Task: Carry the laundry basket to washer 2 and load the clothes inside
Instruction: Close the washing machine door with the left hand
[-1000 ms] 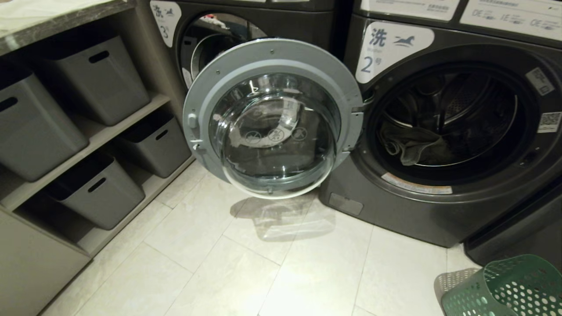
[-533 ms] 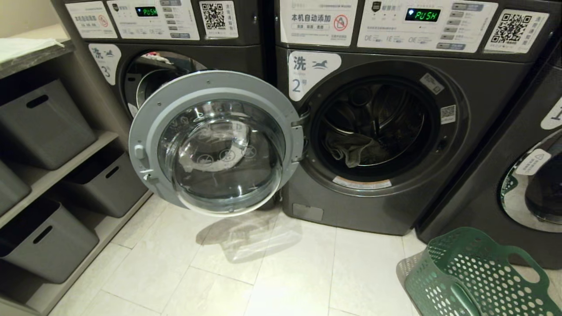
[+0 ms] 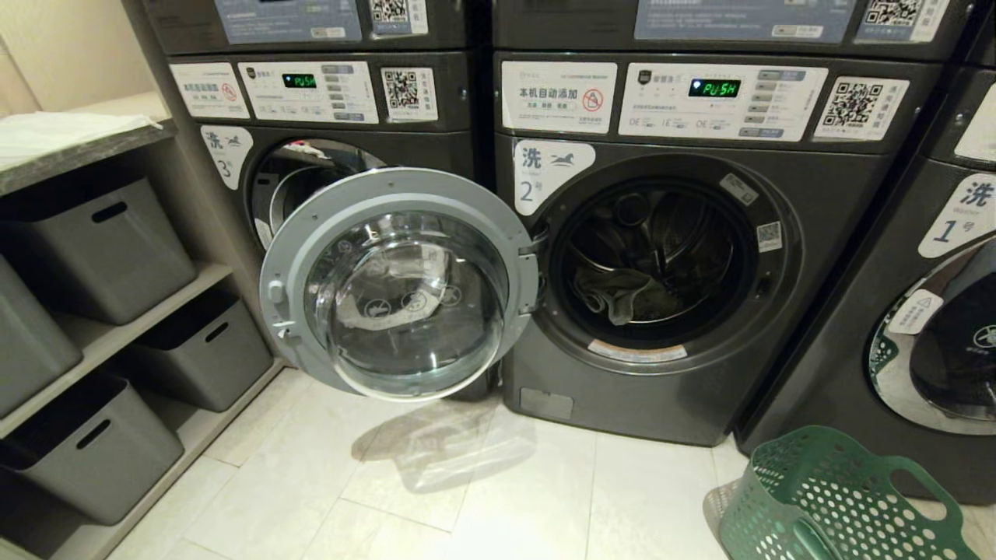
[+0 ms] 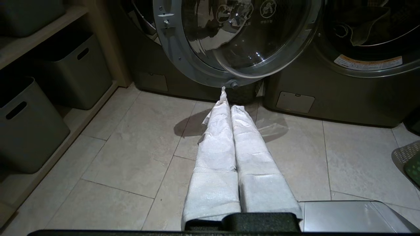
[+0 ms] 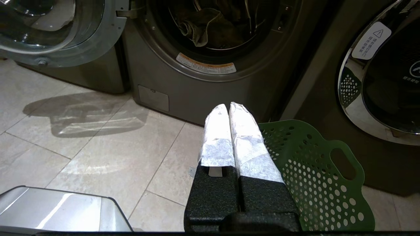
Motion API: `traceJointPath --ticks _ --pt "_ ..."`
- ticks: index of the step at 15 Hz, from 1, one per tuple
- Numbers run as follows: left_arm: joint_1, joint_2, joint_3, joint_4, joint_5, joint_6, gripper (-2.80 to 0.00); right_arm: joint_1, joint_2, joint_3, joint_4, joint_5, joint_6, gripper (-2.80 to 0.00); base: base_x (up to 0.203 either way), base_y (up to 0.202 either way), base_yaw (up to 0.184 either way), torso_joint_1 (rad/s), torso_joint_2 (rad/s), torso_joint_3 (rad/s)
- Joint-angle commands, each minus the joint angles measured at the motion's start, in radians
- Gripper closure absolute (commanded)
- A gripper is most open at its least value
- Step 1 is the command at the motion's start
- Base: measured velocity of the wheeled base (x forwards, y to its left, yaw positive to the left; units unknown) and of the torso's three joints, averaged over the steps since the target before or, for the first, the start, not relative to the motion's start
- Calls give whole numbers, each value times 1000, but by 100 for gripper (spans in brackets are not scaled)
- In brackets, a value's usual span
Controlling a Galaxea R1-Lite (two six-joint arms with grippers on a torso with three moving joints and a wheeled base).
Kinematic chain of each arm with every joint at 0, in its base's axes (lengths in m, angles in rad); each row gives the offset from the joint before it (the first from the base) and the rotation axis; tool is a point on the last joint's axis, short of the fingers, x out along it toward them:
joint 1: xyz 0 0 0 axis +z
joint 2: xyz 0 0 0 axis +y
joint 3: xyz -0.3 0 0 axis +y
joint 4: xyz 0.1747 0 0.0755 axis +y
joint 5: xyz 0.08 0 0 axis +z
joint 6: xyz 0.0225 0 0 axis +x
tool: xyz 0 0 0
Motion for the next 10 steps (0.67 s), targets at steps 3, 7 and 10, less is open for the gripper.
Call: traceJointPath --ticks 3,7,10 --pt "0 -2 2 0 0 0 0 0 1 0 0 -3 0 0 1 2 -25 4 4 209" --pt "0 -2 2 0 0 0 0 0 1 0 0 -3 0 0 1 7 -186 3 4 209" --pt "0 -2 2 2 0 4 0 0 1 0 0 -5 2 0 1 9 -188 -1 1 155"
